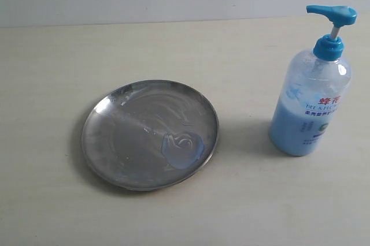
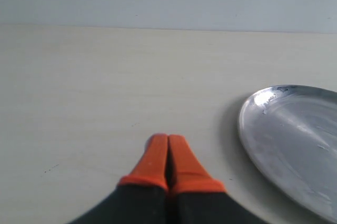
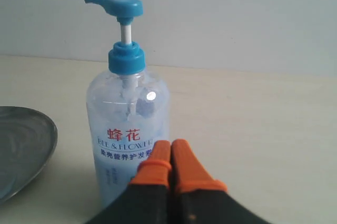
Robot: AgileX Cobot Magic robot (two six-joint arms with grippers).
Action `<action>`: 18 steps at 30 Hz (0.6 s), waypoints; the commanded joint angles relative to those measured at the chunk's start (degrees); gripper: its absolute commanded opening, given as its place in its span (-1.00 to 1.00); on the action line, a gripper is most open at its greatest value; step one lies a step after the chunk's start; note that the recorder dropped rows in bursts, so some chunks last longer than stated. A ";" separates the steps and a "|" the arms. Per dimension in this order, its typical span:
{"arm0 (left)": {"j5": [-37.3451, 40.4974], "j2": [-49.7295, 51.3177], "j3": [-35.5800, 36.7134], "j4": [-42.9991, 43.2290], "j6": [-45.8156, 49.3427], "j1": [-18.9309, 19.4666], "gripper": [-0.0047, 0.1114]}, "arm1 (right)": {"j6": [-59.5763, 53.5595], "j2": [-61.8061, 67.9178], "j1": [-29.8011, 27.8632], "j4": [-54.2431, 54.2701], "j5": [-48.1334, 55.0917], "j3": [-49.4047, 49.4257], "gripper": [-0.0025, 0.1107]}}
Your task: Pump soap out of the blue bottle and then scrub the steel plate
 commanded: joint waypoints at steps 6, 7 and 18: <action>-0.32 -0.38 0.15 0.18 -0.21 0.20 -0.92 | 3.67 -0.29 -0.38 -3.74 -5.13 4.30 -0.96; -0.32 -0.38 0.15 0.18 -0.21 0.20 -0.92 | 3.67 -0.29 -0.38 -3.74 -5.78 4.95 -0.96; -0.32 -0.38 0.15 0.18 -0.21 0.20 -0.92 | 3.67 -0.29 -0.44 -3.74 -6.96 5.91 -0.96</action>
